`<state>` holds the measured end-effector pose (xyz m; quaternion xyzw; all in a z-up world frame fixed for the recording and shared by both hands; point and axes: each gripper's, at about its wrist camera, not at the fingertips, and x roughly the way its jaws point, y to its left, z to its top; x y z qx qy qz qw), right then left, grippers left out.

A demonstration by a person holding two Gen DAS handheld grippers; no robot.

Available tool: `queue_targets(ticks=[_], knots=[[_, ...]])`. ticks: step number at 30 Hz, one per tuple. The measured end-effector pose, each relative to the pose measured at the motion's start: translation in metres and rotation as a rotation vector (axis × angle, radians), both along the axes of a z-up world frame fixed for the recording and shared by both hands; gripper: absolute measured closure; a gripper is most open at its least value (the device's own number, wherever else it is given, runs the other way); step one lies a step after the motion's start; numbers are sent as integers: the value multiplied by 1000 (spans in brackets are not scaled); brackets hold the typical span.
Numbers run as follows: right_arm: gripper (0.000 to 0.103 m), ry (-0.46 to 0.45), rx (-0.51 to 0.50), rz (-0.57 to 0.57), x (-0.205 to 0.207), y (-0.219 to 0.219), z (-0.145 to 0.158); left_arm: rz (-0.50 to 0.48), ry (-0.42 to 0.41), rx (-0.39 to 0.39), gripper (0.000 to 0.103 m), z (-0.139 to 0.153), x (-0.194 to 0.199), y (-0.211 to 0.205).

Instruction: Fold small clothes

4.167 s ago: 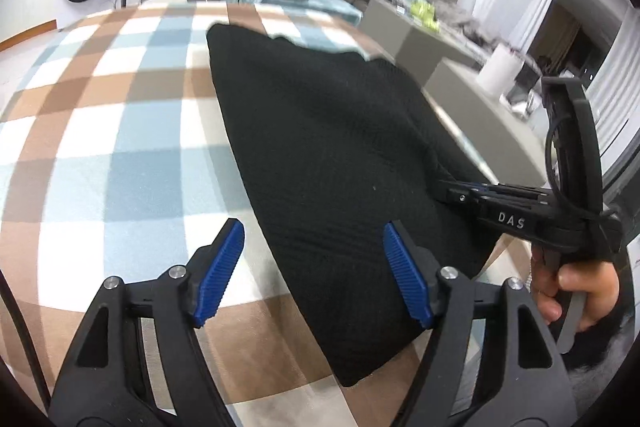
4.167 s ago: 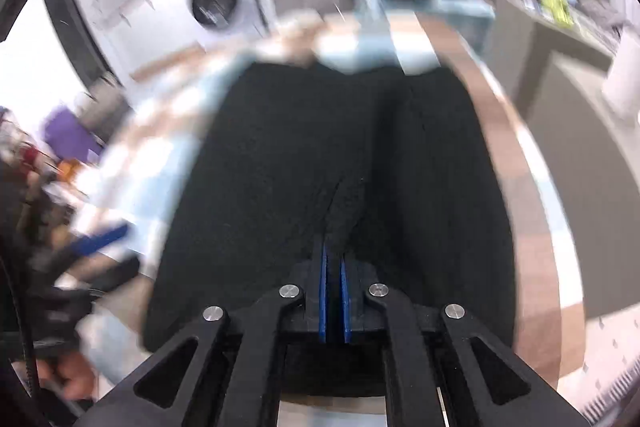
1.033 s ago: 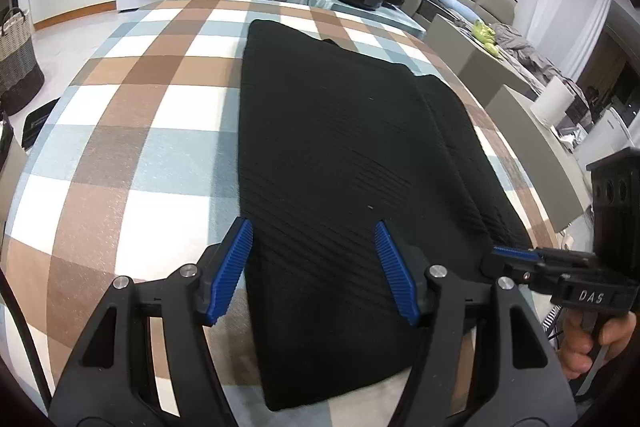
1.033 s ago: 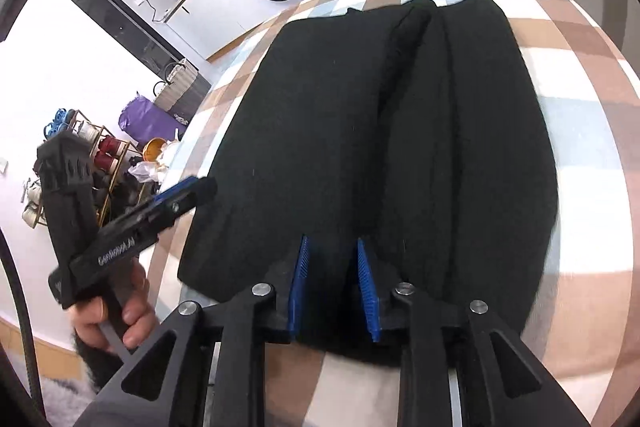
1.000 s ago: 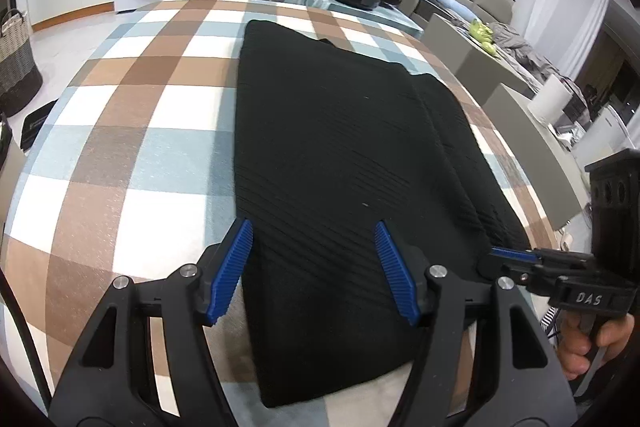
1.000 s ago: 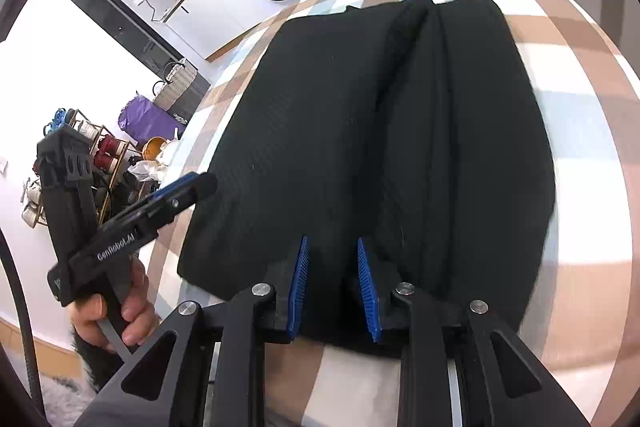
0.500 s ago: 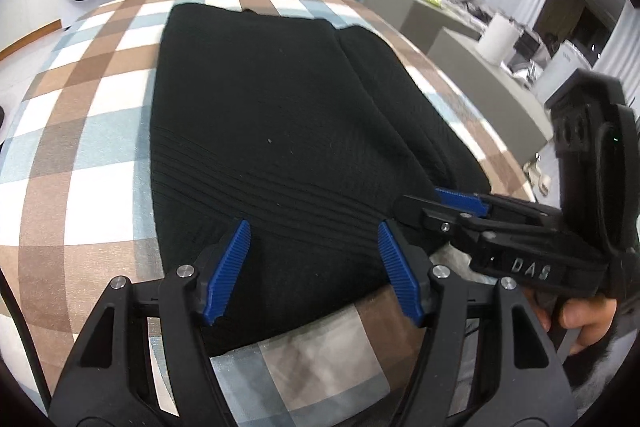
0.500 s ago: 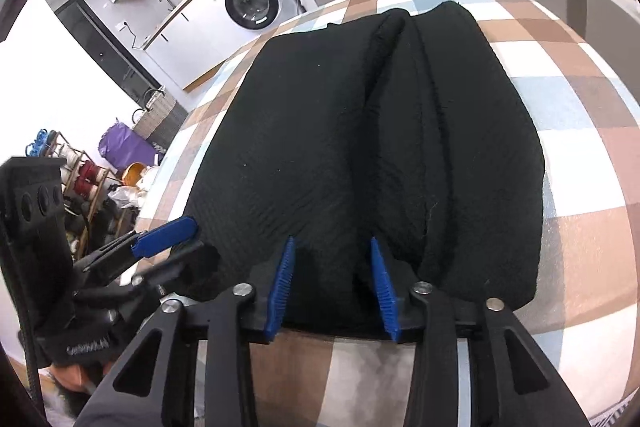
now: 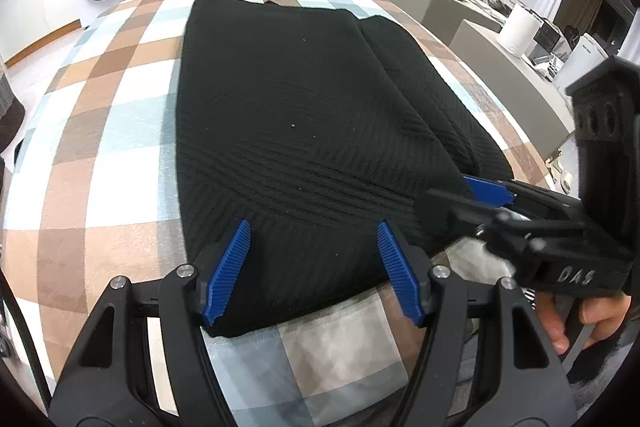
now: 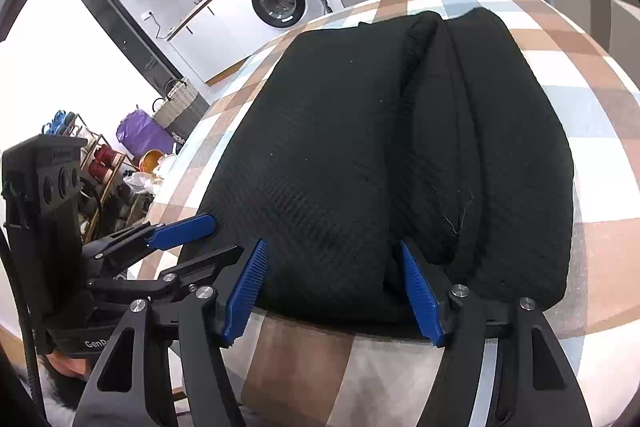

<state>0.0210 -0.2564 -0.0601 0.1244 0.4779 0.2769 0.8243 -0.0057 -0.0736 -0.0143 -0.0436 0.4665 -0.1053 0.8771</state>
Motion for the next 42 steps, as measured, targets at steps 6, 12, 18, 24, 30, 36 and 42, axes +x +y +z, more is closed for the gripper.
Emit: queue_targets(ticks=[6, 12, 18, 24, 30, 36, 42], knots=[[38, -82, 60, -59, -11, -30, 25, 42, -19, -2, 39, 4, -8, 15], [38, 28, 109, -73, -12, -52, 8, 55, -28, -22, 39, 2, -11, 19], [38, 53, 140, -48, -10, -48, 2, 63, -45, -57, 39, 3, -9, 25], [38, 7, 94, -15, 7, -25, 0, 82, -54, -62, 39, 5, -1, 29], [39, -71, -21, -28, 7, -10, 7, 117, -63, -65, 39, 7, 2, 38], [39, -78, 27, -130, 22, -41, 17, 130, -54, -80, 39, 1, 9, 44], [77, -11, -45, -152, 41, -47, 3, 133, -56, -89, 39, -1, 11, 44]])
